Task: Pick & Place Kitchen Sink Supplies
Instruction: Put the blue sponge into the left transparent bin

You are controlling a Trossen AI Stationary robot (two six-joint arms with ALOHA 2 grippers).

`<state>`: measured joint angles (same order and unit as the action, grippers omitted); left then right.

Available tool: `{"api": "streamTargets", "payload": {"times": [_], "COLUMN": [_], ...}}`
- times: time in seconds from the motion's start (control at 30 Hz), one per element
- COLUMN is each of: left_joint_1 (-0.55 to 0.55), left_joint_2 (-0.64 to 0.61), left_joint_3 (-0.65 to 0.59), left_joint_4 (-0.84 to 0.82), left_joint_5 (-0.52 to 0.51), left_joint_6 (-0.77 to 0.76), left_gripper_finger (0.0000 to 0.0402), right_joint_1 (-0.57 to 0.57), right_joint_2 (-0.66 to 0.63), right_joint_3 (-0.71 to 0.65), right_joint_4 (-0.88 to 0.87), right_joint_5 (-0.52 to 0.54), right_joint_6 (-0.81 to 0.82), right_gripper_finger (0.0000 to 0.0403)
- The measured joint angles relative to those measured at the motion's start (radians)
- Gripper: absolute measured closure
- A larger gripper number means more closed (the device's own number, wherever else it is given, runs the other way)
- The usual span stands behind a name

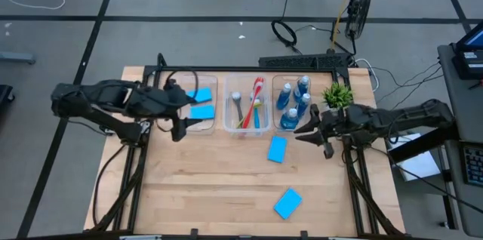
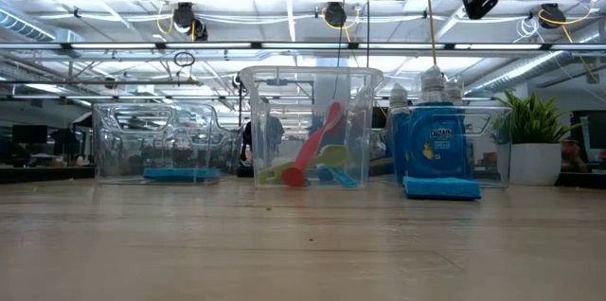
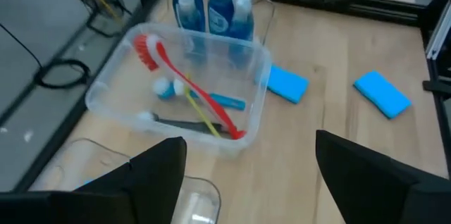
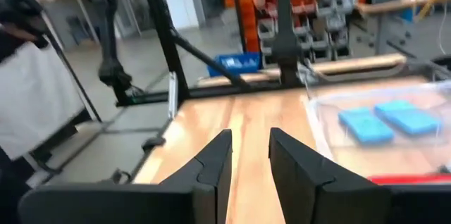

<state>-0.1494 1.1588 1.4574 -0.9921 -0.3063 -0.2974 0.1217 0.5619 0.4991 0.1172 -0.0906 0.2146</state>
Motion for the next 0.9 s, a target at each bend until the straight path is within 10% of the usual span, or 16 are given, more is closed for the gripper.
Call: {"api": "streamTargets", "payload": {"times": [0.9], "left_joint_1": [-0.108], "left_joint_2": [-0.552], "left_joint_3": [-0.559], "left_joint_4": [0.245], "left_joint_5": [-0.041], "left_joint_6": [0.001], "left_gripper_finger": [0.0100], "right_joint_1": [0.292], "right_joint_2": [0.431], "right_joint_3": [0.305], "right_joint_4": [-0.176], "right_joint_5": [0.436], "right_joint_6": [0.190], "right_gripper_finger": [0.0316]}}
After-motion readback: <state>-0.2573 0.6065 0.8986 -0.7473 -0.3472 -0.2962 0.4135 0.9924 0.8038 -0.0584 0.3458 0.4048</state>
